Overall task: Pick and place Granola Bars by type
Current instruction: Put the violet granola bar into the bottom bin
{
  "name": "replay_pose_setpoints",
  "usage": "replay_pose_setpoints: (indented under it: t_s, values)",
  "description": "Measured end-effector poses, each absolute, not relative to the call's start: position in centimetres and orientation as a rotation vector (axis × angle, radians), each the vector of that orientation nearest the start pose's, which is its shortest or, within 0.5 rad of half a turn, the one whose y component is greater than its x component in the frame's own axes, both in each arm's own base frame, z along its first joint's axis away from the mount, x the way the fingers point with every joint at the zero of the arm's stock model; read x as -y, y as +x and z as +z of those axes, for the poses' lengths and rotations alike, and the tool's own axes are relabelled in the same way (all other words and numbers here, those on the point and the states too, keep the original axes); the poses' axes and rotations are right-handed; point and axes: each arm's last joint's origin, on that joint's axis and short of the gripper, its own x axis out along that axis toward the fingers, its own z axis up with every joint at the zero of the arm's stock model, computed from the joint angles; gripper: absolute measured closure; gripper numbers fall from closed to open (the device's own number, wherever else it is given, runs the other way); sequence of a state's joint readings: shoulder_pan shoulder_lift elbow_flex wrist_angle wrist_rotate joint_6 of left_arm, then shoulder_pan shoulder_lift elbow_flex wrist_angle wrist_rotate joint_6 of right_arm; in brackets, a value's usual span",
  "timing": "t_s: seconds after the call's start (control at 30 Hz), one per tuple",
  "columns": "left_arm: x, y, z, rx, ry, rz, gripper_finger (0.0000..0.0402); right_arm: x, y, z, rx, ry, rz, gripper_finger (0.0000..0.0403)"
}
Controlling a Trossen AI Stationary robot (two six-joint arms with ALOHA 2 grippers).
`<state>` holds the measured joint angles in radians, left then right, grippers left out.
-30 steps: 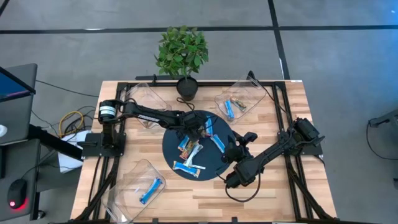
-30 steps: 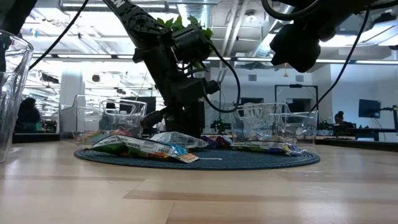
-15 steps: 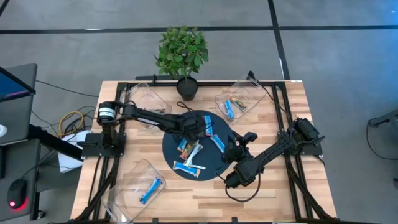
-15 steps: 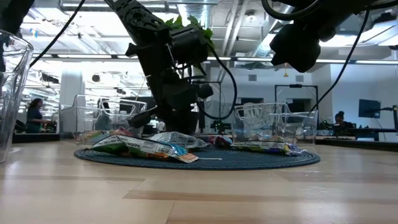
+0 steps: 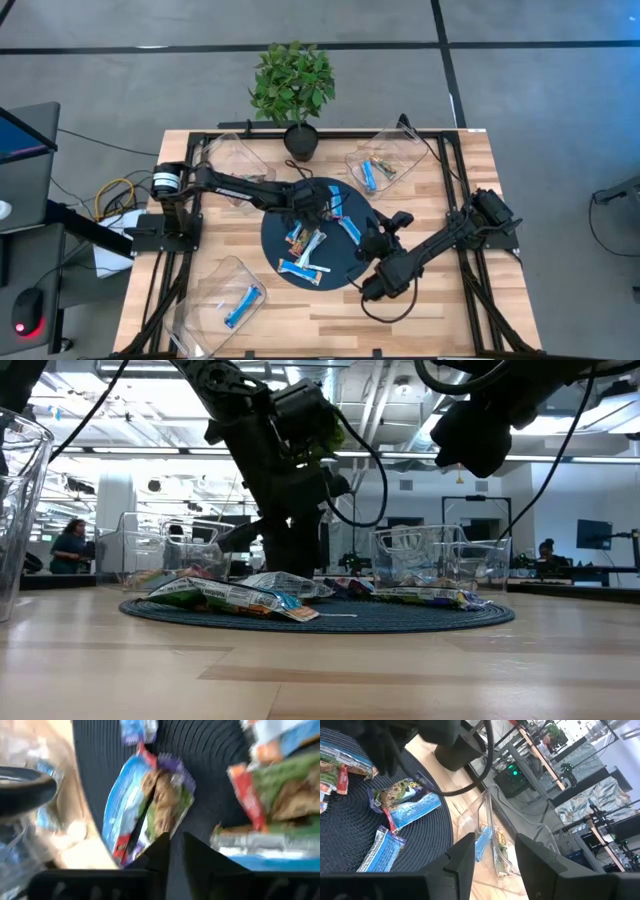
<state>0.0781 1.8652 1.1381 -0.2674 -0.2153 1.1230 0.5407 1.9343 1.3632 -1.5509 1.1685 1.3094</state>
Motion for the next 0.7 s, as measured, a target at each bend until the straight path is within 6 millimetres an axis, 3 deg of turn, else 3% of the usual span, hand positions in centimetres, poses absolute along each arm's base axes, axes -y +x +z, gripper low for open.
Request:
replay_pose_setpoints:
  t_s: [0.37,0.7]
  values:
    - [-4.7,37.4,15.9,-0.989,1.057,-0.302,0.0223,-13.7,28.0,20.1,-0.789,-0.518,-1.017,0.0269]
    - [-5.9,37.5,15.4,-0.956,0.99,-0.324,0.0188,-13.7,28.0,20.1,-0.788,-0.518,-1.017,0.0269]
